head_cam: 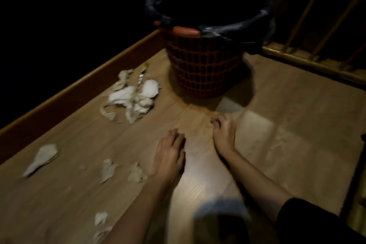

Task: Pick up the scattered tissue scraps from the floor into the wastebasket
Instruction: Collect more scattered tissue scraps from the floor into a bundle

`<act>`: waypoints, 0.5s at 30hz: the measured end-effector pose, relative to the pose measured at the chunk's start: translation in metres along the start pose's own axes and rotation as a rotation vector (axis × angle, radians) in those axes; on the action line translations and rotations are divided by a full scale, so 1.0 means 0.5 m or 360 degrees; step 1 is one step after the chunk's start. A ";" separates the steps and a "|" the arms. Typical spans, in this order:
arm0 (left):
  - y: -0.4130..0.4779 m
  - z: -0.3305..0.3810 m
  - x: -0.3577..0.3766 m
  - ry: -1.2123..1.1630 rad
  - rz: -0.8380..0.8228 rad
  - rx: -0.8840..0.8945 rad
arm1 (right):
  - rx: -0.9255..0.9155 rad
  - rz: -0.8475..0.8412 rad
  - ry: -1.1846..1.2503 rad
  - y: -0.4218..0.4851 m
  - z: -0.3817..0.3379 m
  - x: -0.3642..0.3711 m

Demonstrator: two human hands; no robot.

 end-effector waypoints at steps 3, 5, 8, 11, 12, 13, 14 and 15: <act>-0.113 -0.154 -0.132 0.0021 0.0334 -0.0418 | -0.0326 -0.0361 0.0200 -0.114 -0.173 0.091; -0.189 -0.247 -0.194 0.0069 0.0390 -0.0682 | -0.0568 -0.0608 0.0237 -0.192 -0.277 0.138; -0.255 -0.330 -0.224 0.0071 0.0208 -0.0814 | -0.0927 -0.0815 0.0214 -0.287 -0.375 0.190; -0.255 -0.346 -0.211 0.0084 0.0036 -0.0776 | -0.1088 -0.0873 0.0046 -0.325 -0.401 0.218; -0.246 -0.345 -0.206 0.0078 0.0028 -0.0754 | -0.1136 -0.0880 -0.0009 -0.335 -0.401 0.223; -0.236 -0.339 -0.203 0.0075 0.0068 -0.0729 | -0.1197 -0.0884 -0.0062 -0.346 -0.401 0.224; -0.228 -0.332 -0.205 0.0080 0.0161 -0.0692 | -0.1263 -0.0870 -0.0097 -0.357 -0.399 0.222; -0.225 -0.324 -0.211 0.0081 0.0278 -0.0656 | -0.1324 -0.0848 -0.0112 -0.369 -0.396 0.217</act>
Point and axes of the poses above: each hand's wrist, its own y-axis towards the middle knuckle, its own x-axis out of the palm, z = x × y, the point moved 9 cm from there along y, towards the middle knuckle, and after that the axes turned 15 degrees about -y, right-handed, at the moved point
